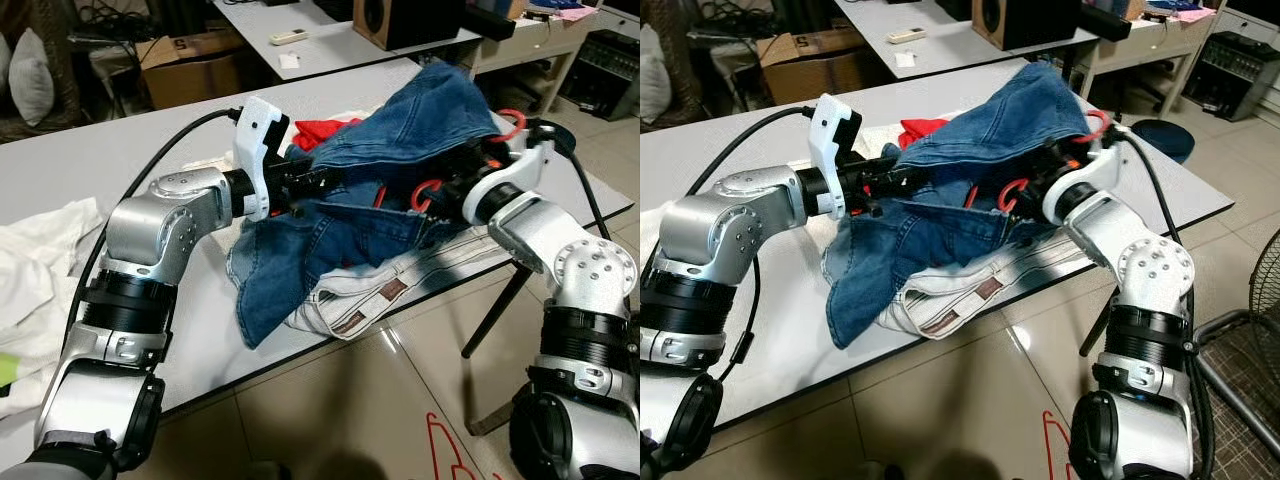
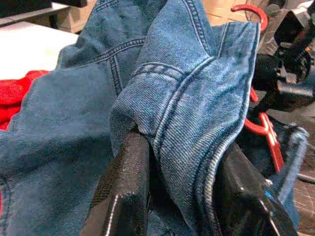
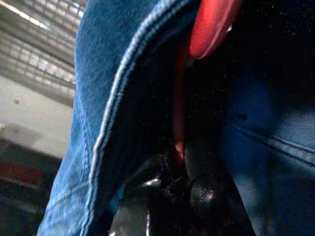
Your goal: Hang hanger
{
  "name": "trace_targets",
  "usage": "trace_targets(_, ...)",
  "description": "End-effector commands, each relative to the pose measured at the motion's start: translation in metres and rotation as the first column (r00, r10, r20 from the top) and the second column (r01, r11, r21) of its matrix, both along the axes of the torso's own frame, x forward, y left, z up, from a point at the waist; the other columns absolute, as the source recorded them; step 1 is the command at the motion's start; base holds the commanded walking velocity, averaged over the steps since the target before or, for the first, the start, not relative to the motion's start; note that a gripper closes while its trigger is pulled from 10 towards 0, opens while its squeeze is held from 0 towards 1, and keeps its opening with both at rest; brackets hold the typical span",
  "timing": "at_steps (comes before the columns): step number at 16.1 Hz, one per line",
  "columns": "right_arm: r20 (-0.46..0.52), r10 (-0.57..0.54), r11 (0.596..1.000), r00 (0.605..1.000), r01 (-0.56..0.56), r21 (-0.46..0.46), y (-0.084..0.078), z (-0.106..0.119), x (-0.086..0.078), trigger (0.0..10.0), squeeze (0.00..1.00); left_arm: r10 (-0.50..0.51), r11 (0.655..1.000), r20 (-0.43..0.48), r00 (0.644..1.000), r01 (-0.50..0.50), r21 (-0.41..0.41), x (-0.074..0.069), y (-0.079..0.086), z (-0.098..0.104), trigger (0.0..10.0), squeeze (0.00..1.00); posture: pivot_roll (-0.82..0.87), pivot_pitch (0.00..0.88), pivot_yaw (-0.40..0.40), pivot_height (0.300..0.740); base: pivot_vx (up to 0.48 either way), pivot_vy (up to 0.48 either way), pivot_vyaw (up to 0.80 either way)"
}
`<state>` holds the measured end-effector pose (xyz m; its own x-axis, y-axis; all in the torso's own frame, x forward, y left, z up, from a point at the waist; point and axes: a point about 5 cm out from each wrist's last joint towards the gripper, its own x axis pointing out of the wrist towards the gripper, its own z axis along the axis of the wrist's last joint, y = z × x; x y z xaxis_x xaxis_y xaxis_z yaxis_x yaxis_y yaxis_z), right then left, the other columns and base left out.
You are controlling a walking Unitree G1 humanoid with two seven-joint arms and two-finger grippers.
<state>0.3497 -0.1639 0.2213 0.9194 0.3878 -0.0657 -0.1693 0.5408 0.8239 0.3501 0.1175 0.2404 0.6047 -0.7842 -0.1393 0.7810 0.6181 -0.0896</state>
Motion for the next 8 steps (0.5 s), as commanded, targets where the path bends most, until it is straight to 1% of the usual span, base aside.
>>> trace_targets(1, 0.041, 0.035, 0.999, 0.999, -0.034, -0.014, 0.005, 0.012, 0.001, 10.0, 0.0, 0.075, 0.997, 0.017, 0.997, -0.075, 0.025, 0.004, 0.006, 0.002, 10.0, 0.0, 0.06, 0.001, 0.028, 0.74, 0.0, 0.0, 0.0)
trace_targets(2, 0.041, 0.038, 0.999, 0.998, -0.037, -0.014, 0.005, 0.011, 0.001, 10.0, 0.0, 0.106, 0.994, 0.011, 0.994, -0.107, 0.034, 0.007, 0.006, 0.001, 10.0, 0.0, 0.06, 0.001, 0.028, 0.74, 0.0, 0.0, 0.0)
trace_targets(3, 0.036, 0.045, 0.999, 0.998, -0.044, -0.015, 0.007, 0.009, 0.002, 10.0, 0.0, 0.154, 0.988, -0.026, 0.988, -0.154, 0.003, 0.012, 0.0, 0.001, 10.0, 1.0, 0.06, 0.0, 0.027, 0.74, 0.0, 0.0, 0.0)
trace_targets(4, 0.029, 0.051, 0.999, 0.998, -0.051, -0.018, 0.009, 0.006, 0.002, 10.0, 0.0, 0.113, 0.992, -0.082, 0.99, -0.117, -0.049, 0.011, -0.012, 0.002, 10.0, 1.0, 0.06, 0.0, 0.028, 0.74, 0.0, 0.0, 0.0)
trace_targets(5, 0.024, 0.055, 0.998, 0.998, -0.054, -0.02, 0.01, 0.004, 0.002, 10.0, 0.0, 0.088, 0.993, -0.104, 0.991, -0.095, -0.067, 0.01, -0.018, 0.004, 10.0, 1.0, 0.06, 0.0, 0.029, 0.74, 0.0, 0.0, 0.0)
trace_targets(6, 0.013, 0.06, 0.998, 0.998, -0.06, -0.024, 0.012, 0.0, 0.001, 10.0, 0.0, -0.006, 0.991, -0.163, 0.987, -0.016, -0.132, 0.006, -0.03, 0.008, 10.0, 1.0, 0.05, 0.0, 0.033, 0.74, 0.0, 0.0, 0.0)
trace_targets(7, 0.001, 0.061, 0.998, 0.998, -0.061, -0.027, 0.013, -0.004, -0.001, 10.0, 0.0, -0.153, 0.978, -0.202, 0.967, 0.119, -0.17, -0.005, -0.04, 0.01, 10.0, 1.0, 0.05, 0.0, 0.04, 0.74, 0.0, 0.0, 0.0)
trace_targets(8, -0.003, 0.057, 0.998, 0.998, -0.057, -0.022, 0.012, -0.005, -0.002, 10.0, 0.0, -0.236, 0.961, -0.211, 0.949, 0.196, -0.194, -0.013, -0.042, 0.013, 10.0, 1.0, 0.05, 0.0, 0.042, 0.74, 0.0, 0.0, 0.0)
